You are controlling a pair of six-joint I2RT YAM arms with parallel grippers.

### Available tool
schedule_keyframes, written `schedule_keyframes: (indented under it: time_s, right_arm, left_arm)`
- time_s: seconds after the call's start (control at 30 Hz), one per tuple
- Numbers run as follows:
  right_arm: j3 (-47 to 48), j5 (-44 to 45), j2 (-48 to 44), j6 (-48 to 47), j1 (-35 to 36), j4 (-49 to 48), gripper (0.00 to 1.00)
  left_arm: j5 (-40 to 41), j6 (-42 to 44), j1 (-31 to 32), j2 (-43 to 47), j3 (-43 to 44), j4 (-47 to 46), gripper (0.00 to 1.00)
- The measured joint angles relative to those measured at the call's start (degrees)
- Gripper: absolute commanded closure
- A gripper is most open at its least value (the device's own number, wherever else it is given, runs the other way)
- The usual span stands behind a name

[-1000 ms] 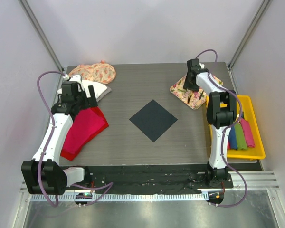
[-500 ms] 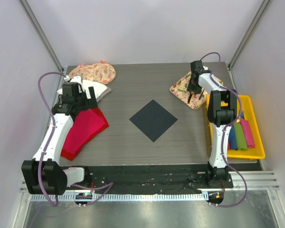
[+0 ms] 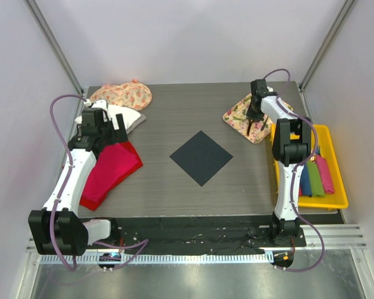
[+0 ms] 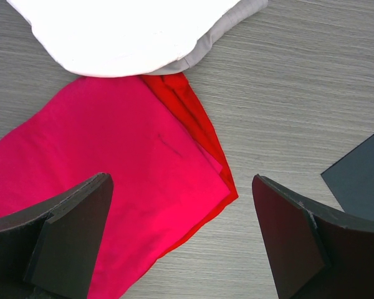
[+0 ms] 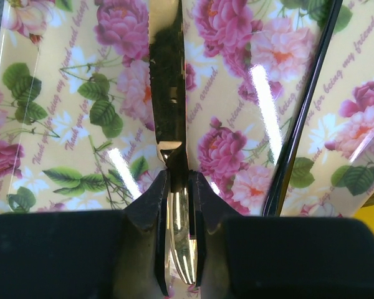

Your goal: Place the utensils on the paper napkin and roll it up

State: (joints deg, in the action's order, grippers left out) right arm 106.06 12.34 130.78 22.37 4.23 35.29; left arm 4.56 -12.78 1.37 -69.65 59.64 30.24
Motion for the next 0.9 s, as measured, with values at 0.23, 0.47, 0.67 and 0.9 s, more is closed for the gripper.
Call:
schedule_keyframes:
  time_s: [0.23, 0.47, 0.67, 0.9]
  right_arm:
    - [-0.33, -1.49, -0.37, -0.13, -0.37, -0.15, 0.99]
    - [-1.31, -3.85, -1.36, -1.29, -0.7, 0.0, 0.99]
    - [-2.51, -4.83, -3.82, -2.49, -0.52, 0.39, 0.99]
    - [-4.33, -5.44, -9.01, -2.84, 0.66, 0.44, 0.99]
  left_arm:
    - [0.02, 0.2, 0.0, -0.13, 0.0, 0.0, 0.0]
    - [0.0, 0.2, 0.0, -0.59, 0.0, 0.0, 0.0]
    - [-0.04, 0.17, 0.0, -0.85, 0.0, 0.0, 0.0]
    - [-0.04, 0.17, 0.0, -0.9, 0.0, 0.0, 0.0]
